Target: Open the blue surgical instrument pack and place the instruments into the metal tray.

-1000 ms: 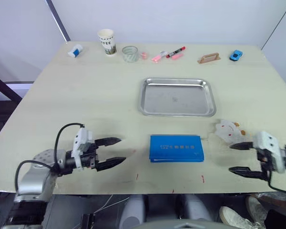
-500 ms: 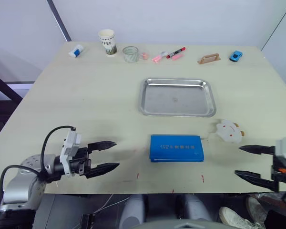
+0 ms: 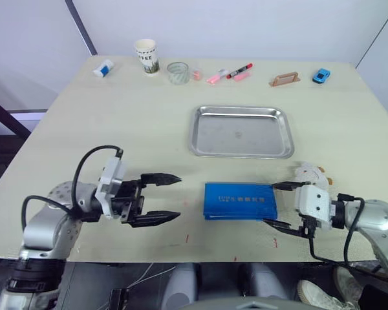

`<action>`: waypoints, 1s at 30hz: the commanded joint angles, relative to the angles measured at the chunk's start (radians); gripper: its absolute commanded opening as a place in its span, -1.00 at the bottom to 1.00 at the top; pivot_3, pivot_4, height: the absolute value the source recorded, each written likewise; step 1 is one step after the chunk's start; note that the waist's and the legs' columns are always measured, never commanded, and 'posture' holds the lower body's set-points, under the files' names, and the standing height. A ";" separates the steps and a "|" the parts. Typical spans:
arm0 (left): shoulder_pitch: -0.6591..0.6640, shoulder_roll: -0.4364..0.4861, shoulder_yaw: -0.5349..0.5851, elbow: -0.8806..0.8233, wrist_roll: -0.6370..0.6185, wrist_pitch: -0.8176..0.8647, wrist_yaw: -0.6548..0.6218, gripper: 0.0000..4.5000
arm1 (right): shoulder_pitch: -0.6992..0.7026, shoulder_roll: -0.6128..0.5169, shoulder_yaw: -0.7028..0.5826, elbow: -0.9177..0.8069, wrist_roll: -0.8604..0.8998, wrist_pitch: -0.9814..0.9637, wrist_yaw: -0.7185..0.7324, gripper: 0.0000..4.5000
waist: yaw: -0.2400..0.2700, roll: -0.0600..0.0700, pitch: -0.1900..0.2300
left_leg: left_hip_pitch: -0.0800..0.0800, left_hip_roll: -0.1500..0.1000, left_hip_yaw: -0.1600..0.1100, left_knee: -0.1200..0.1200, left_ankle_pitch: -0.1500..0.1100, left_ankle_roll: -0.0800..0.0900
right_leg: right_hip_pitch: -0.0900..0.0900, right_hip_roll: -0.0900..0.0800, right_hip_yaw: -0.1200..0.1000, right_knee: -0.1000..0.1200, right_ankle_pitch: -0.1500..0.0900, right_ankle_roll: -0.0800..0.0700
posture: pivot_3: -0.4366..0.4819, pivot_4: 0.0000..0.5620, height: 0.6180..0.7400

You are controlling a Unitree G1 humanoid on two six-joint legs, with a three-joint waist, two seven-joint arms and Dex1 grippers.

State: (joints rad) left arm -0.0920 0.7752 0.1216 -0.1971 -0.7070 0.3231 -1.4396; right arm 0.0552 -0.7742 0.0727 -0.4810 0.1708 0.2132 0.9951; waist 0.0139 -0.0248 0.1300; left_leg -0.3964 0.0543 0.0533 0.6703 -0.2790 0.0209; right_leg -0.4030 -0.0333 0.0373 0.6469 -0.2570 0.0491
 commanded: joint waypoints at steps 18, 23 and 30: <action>-0.025 -0.019 -0.035 -0.040 0.004 -0.005 0.023 1.00 | -0.003 -0.012 0.038 0.017 -0.086 -0.097 -0.034 0.33 | 0.001 0.000 0.000 | 0.000 0.000 0.000 0.000 0.000 0.000 | 0.000 0.000 0.000 0.000 0.000 0.000 | -0.05 -0.47 1.00; -0.020 -0.021 -0.040 -0.042 0.007 -0.010 0.022 1.00 | 0.009 -0.013 0.049 0.027 -0.111 -0.128 -0.039 0.33 | 0.001 0.000 0.000 | 0.000 0.000 0.000 0.000 0.000 0.000 | 0.000 0.000 0.000 0.000 0.000 0.000 | -0.05 -0.47 1.00; -0.014 -0.025 -0.040 -0.044 0.011 -0.015 0.024 1.00 | 0.004 -0.001 0.043 0.067 -0.132 -0.175 -0.065 0.33 | 0.001 0.000 0.000 | 0.000 0.000 0.000 0.000 0.000 0.000 | 0.000 0.000 0.000 0.000 0.000 0.000 | -0.05 -0.47 1.00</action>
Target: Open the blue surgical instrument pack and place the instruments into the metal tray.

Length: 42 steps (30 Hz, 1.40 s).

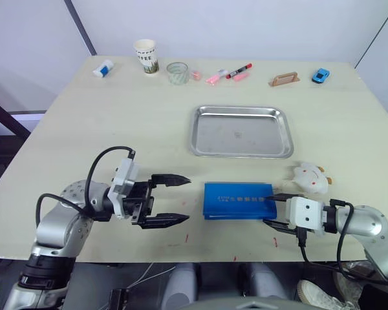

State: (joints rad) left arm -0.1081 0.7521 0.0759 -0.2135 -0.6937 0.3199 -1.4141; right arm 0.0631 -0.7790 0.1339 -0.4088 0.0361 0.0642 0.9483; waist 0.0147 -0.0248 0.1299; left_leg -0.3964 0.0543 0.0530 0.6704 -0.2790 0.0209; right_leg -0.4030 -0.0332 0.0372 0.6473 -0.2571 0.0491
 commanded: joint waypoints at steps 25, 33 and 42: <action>0.010 -0.021 0.008 0.026 0.013 -0.045 -0.015 1.00 | -0.013 0.022 -0.032 0.096 0.046 -0.176 -0.016 -0.99 | -0.001 0.000 0.000 | 0.000 0.000 0.000 0.000 0.000 0.000 | 0.000 0.000 0.000 0.000 0.000 0.000 | -0.05 -0.47 1.00; 0.004 -0.064 0.063 0.061 0.015 -0.070 0.060 1.00 | -0.101 -0.095 -0.122 -0.046 0.381 0.209 0.116 -0.99 | 0.000 0.000 0.000 | 0.000 0.000 -0.002 0.000 0.000 0.000 | 0.000 0.000 0.000 0.000 0.000 0.000 | -0.05 -0.47 1.00; -0.043 -0.074 0.060 0.130 0.013 -0.065 0.021 1.00 | -0.465 -0.220 -0.057 0.127 0.656 0.690 0.354 -0.99 | -0.001 0.001 0.001 | 0.000 0.000 -0.004 0.000 0.000 0.000 | 0.000 0.000 0.000 0.000 0.000 0.000 | -0.05 -0.47 1.00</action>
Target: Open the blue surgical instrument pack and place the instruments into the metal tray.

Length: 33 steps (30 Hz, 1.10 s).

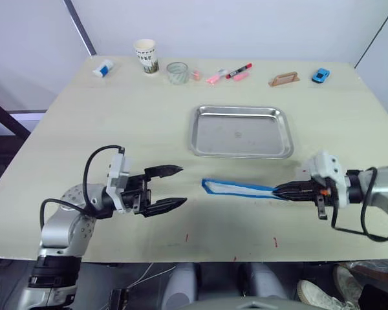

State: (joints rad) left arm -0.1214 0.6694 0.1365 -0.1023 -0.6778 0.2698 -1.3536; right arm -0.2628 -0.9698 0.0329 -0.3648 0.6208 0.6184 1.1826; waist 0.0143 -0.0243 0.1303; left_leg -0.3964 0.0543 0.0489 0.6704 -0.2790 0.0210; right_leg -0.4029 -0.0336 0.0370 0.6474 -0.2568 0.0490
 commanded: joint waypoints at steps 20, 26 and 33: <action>-0.166 -0.118 -0.165 0.185 0.170 -0.157 -0.068 1.00 | -0.428 0.102 0.325 0.415 -0.204 0.110 0.321 -0.99 | -0.003 0.000 0.000 | -0.001 0.000 0.002 0.001 0.000 0.000 | 0.000 0.000 -0.002 0.000 0.000 0.000 | -0.05 -0.47 1.00; -0.187 -0.152 -0.186 0.304 0.194 -0.240 -0.126 1.00 | -0.431 0.115 0.323 0.415 -0.223 0.107 0.332 -0.99 | -0.002 0.000 -0.001 | -0.001 0.000 0.002 0.001 0.000 0.000 | 0.000 0.000 -0.003 0.000 0.000 0.000 | -0.05 -0.47 1.00; -0.209 -0.204 -0.184 0.386 0.205 -0.314 -0.150 0.31 | -0.429 0.121 0.314 0.409 -0.232 0.113 0.334 -1.00 | -0.003 0.000 -0.001 | -0.001 0.000 0.001 0.001 0.000 0.000 | 0.000 0.000 -0.003 0.000 0.000 0.000 | -0.05 -0.47 1.00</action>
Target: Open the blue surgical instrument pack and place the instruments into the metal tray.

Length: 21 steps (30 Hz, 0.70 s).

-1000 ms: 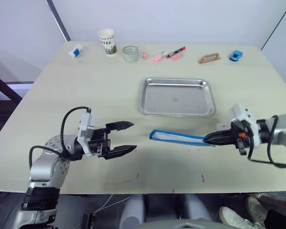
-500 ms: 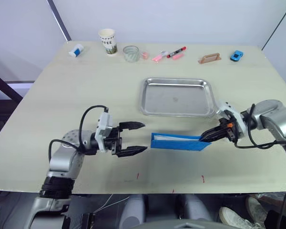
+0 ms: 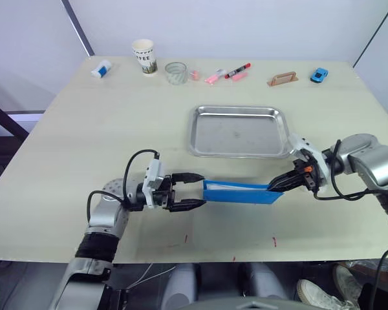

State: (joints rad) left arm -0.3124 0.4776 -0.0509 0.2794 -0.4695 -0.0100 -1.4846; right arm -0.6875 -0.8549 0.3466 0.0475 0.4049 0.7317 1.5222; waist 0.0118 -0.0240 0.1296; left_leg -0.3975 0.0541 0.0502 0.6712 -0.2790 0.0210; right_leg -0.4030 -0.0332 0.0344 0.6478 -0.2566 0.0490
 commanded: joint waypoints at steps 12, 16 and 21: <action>-0.050 -0.040 -0.012 -0.051 -0.009 -0.002 -0.005 0.31 | -0.007 0.019 -0.004 -0.002 -0.027 -0.001 -0.010 -1.00 | -0.001 0.000 0.000 | 0.000 0.000 -0.001 0.000 0.000 0.000 | 0.000 0.000 0.000 0.000 0.000 0.000 | -0.05 -0.47 1.00; -0.054 -0.042 -0.017 -0.075 -0.012 0.017 0.005 0.31 | -0.009 0.024 -0.008 -0.003 -0.028 0.002 -0.011 -1.00 | -0.002 0.000 0.000 | 0.000 0.000 -0.001 0.000 0.000 0.000 | 0.000 0.000 0.000 0.000 0.000 0.000 | -0.05 -0.47 1.00; -0.056 -0.044 -0.027 -0.090 -0.008 0.027 0.011 0.31 | -0.007 0.026 -0.014 -0.007 -0.029 0.006 -0.013 -1.00 | -0.002 0.000 0.000 | 0.000 0.000 -0.001 0.000 0.000 0.000 | 0.000 0.000 0.000 0.000 0.000 0.000 | -0.05 -0.47 1.00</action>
State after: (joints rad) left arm -0.3561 0.4348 -0.0807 0.2255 -0.4712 0.0155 -1.4775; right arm -0.6886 -0.8376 0.3332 0.0475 0.3845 0.7368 1.5215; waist 0.0094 -0.0241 0.1295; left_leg -0.3975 0.0542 0.0490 0.6711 -0.2790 0.0210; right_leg -0.4029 -0.0330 0.0344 0.6479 -0.2566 0.0490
